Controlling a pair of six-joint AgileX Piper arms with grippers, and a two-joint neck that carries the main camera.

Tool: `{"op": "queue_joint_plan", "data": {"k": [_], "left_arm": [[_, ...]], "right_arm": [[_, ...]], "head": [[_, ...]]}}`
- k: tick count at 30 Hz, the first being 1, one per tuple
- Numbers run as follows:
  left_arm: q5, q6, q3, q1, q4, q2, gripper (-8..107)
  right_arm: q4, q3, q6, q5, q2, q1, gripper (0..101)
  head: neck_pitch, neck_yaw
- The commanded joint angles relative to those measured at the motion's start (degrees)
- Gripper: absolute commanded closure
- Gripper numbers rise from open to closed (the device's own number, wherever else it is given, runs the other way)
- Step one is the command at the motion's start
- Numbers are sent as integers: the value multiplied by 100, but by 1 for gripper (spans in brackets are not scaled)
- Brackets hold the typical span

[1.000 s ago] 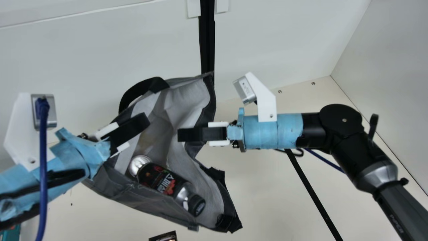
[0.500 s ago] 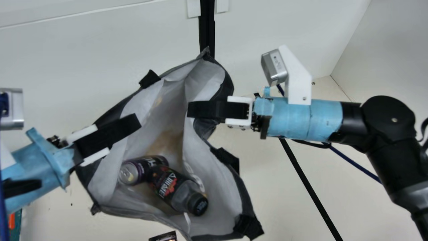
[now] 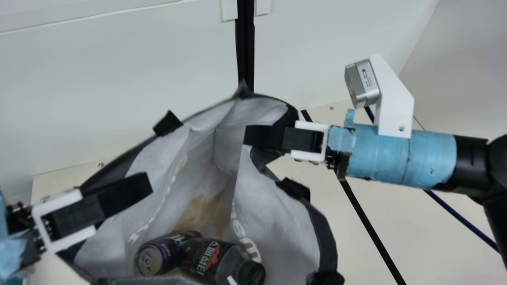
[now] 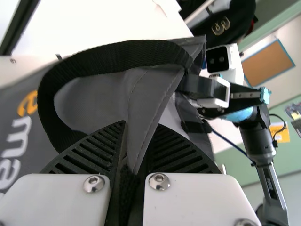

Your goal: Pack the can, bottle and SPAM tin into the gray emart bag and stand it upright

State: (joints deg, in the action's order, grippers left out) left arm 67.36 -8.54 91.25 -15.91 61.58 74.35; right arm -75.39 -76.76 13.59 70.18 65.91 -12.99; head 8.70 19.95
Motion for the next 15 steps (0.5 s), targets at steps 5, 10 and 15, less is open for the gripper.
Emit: {"op": "queue_joint_plan", "data": {"k": [5, 10, 15], "left_arm": [[254, 45, -293, -104, 78, -217, 107], [254, -52, -673, -211, 196, -330, 107], [254, -325, -905, -199, 298, -247, 107]], "right_arm": [[582, 109, -314, -28, -423, -70, 101], [915, 269, -412, -28, -633, -101, 101], [1096, 419, -304, -28, -647, -181, 101]], "head": [[130, 5], [130, 5], [130, 5]]}}
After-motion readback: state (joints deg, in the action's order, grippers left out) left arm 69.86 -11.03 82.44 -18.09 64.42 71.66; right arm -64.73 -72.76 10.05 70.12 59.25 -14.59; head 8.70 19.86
